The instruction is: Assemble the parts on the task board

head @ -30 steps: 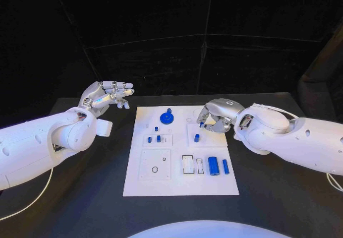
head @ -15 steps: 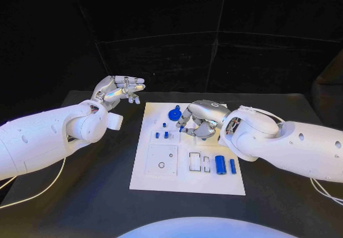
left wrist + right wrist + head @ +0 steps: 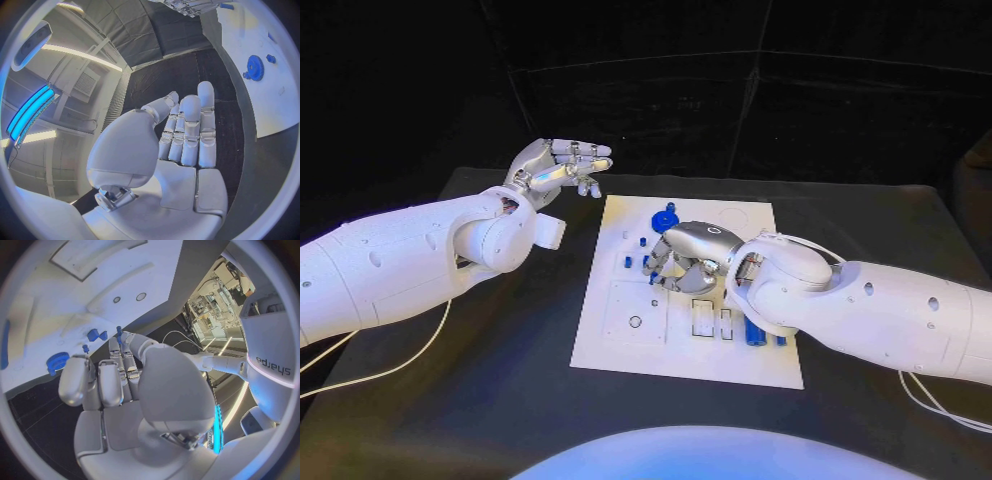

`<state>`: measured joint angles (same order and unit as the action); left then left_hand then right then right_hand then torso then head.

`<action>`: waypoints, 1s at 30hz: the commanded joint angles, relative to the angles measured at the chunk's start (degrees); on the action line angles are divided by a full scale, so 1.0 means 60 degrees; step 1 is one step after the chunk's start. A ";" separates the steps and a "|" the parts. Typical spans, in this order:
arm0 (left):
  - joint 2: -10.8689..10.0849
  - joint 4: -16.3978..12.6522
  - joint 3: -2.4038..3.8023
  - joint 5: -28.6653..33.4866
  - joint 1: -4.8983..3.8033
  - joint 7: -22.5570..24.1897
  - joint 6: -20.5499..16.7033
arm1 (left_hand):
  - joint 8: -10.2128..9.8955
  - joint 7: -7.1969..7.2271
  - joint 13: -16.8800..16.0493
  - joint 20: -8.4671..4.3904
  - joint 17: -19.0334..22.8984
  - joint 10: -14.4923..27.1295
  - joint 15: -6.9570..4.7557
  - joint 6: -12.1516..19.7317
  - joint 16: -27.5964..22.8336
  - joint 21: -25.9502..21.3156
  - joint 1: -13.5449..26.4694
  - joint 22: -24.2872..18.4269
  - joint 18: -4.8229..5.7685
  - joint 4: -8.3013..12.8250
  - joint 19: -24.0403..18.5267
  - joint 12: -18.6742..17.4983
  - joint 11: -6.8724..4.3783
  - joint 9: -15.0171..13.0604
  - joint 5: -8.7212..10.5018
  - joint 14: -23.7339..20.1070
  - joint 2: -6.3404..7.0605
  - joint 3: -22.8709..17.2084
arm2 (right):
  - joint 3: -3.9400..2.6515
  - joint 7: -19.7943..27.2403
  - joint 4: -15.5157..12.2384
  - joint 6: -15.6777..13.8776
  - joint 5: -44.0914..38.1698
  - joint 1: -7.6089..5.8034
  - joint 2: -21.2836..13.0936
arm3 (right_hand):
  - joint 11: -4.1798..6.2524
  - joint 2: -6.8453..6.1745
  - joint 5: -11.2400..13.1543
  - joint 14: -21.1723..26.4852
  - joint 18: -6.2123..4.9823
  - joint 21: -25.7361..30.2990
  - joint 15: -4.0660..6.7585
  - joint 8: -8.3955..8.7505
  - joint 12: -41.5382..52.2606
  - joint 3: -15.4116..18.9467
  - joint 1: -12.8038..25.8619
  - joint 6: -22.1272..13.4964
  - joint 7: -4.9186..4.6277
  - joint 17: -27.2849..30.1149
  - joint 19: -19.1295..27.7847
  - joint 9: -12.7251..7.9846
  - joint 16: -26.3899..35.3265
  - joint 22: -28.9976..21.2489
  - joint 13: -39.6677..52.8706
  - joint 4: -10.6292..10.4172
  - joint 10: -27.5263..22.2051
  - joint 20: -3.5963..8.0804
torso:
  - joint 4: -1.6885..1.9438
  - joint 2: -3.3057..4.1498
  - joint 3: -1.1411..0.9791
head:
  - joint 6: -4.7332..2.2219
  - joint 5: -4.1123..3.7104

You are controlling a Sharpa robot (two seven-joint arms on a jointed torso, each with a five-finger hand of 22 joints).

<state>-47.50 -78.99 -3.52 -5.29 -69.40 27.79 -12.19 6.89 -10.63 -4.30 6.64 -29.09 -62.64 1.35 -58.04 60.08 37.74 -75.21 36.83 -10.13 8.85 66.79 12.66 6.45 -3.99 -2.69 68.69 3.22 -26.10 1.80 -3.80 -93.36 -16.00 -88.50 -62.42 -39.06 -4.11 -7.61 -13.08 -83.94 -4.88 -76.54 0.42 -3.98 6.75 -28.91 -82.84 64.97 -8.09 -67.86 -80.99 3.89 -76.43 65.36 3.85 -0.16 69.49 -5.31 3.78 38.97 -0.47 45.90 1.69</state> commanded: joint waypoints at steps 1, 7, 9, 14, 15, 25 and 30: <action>0.0032 -0.0032 0.0009 0.0039 -0.0016 0.0053 0.0110 | 0.0060 -0.0049 0.0014 0.0020 0.0021 0.0066 -0.0013 0.0046 -0.0030 -0.0047 -0.0065 -0.0011 -0.0060 0.0028 -0.0054 0.0050 0.0010 0.0011 -0.0021 -0.0084 -0.0033 0.0053 | -0.0004 0.0167 0.0080 0.0572 -0.0304 0.0033 0.0084 | -0.0027 -0.0002 -0.0026 -0.0394 0.0014 -0.0062 0.0055 0.0039 -0.0012 -0.0065 0.0146 0.0010 -0.0063 -0.0010 -0.0024 0.0008 -0.0045 0.0008 0.0016 0.0012 0.0054 0.0059 | 0.0001 0.0001 0.0002 | 0.0067 -0.0001; 0.0067 -0.0032 0.0009 0.0039 -0.0016 0.0051 0.0115 | 0.0060 -0.0049 0.0014 0.0020 0.0022 0.0066 -0.0013 0.0045 -0.0031 -0.0048 -0.0066 -0.0012 -0.0060 0.0030 -0.0055 0.0052 0.0010 0.0011 -0.0021 -0.0085 -0.0032 0.0054 | 0.0011 0.0159 0.0175 0.0768 -0.0547 0.0106 0.0178 | -0.0029 -0.0010 -0.0014 -0.0394 0.0014 -0.0062 0.0052 0.0039 -0.0014 -0.0066 0.0166 0.0006 -0.0065 -0.0010 -0.0022 0.0008 -0.0047 0.0006 0.0016 0.0017 0.0050 0.0056 | -0.0004 -0.0001 -0.0003 | 0.0094 0.0017; 0.0072 -0.0032 0.0009 0.0039 -0.0016 0.0051 0.0115 | 0.0060 -0.0049 0.0014 0.0020 0.0022 0.0066 -0.0013 0.0045 -0.0031 -0.0048 -0.0066 -0.0012 -0.0060 0.0030 -0.0055 0.0052 0.0010 0.0011 -0.0021 -0.0085 -0.0032 0.0054 | 0.0014 0.0153 0.0200 0.0822 -0.0604 0.0123 0.0196 | -0.0029 -0.0010 -0.0014 -0.0394 0.0014 -0.0062 0.0052 0.0039 -0.0014 -0.0066 0.0166 0.0006 -0.0065 -0.0010 -0.0022 0.0008 -0.0047 0.0006 0.0016 0.0017 0.0050 0.0056 | -0.0004 -0.0001 -0.0004 | 0.0110 0.0032; 0.0076 -0.0030 0.0009 0.0039 -0.0016 0.0052 0.0109 | 0.0060 -0.0049 0.0014 0.0020 0.0022 0.0066 -0.0013 0.0045 -0.0031 -0.0048 -0.0066 -0.0012 -0.0060 0.0030 -0.0055 0.0052 0.0010 0.0011 -0.0021 -0.0085 -0.0032 0.0054 | 0.0023 0.0118 0.0243 0.0967 -0.0753 0.0161 0.0231 | -0.0029 -0.0018 -0.0009 -0.0395 0.0016 -0.0067 0.0050 0.0039 -0.0015 -0.0067 0.0175 0.0003 -0.0066 -0.0017 -0.0025 0.0008 -0.0052 0.0015 0.0016 0.0024 0.0047 0.0055 | -0.0010 -0.0006 0.0001 | 0.0141 0.0056; 0.0076 -0.0029 0.0009 0.0039 -0.0016 0.0052 0.0108 | 0.0061 -0.0050 0.0014 0.0020 0.0025 0.0068 -0.0013 0.0047 -0.0032 -0.0050 -0.0069 -0.0013 -0.0060 0.0033 -0.0058 0.0055 0.0011 0.0011 -0.0021 -0.0089 -0.0030 0.0058 | 0.0024 0.0113 0.0247 0.0986 -0.0782 0.0166 0.0231 | -0.0029 -0.0018 -0.0009 -0.0395 0.0016 -0.0067 0.0050 0.0039 -0.0015 -0.0067 0.0175 0.0003 -0.0066 -0.0017 -0.0025 0.0008 -0.0052 0.0015 0.0016 0.0024 0.0047 0.0055 | -0.0010 -0.0006 0.0001 | 0.0141 0.0056; 0.0067 -0.0014 0.0008 0.0039 -0.0016 0.0042 0.0101 | 0.0063 -0.0052 0.0015 0.0020 0.0030 0.0071 -0.0012 0.0049 -0.0035 -0.0054 -0.0075 -0.0015 -0.0059 0.0039 -0.0062 0.0061 0.0012 0.0011 -0.0021 -0.0096 -0.0025 0.0065 | 0.0032 0.0120 0.0300 0.1231 -0.0888 0.0186 0.0217 | -0.0029 -0.0026 -0.0005 -0.0395 0.0017 -0.0071 0.0049 0.0039 -0.0016 -0.0069 0.0183 0.0000 -0.0065 -0.0017 -0.0027 0.0008 -0.0054 0.0023 0.0017 0.0033 0.0045 0.0054 | -0.0017 -0.0001 0.0000 | 0.0144 0.0036; 0.0071 -0.0003 0.0008 0.0039 -0.0016 0.0014 0.0099 | 0.0063 -0.0052 0.0015 0.0020 0.0030 0.0071 -0.0012 0.0049 -0.0035 -0.0054 -0.0075 -0.0015 -0.0059 0.0039 -0.0062 0.0061 0.0012 0.0011 -0.0021 -0.0096 -0.0025 0.0065 | 0.0033 0.0142 0.0335 0.1274 -0.0897 0.0189 0.0221 | -0.0029 -0.0026 -0.0005 -0.0395 0.0017 -0.0071 0.0049 0.0039 -0.0016 -0.0069 0.0183 0.0000 -0.0065 -0.0017 -0.0027 0.0008 -0.0054 0.0023 0.0017 0.0033 0.0045 0.0054 | -0.0016 -0.0004 -0.0002 | 0.0144 0.0024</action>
<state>-47.12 -78.97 -3.52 -5.28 -69.41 27.72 -12.11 6.89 -10.84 -4.30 6.64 -28.96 -62.64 1.14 -57.83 60.08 37.74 -75.21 36.80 -10.12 9.08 66.79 12.65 6.45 -4.00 -2.69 68.48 3.22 -25.86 2.01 -3.40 -91.34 -9.44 -93.16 -61.23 -37.77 -4.12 -7.55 -13.07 -83.94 -4.88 -76.75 0.42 -3.98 6.75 -29.04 -82.31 64.97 -8.09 -67.90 -80.99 3.88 -76.42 65.45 3.88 -0.01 69.49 -5.32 3.71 38.94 -0.47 46.73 1.79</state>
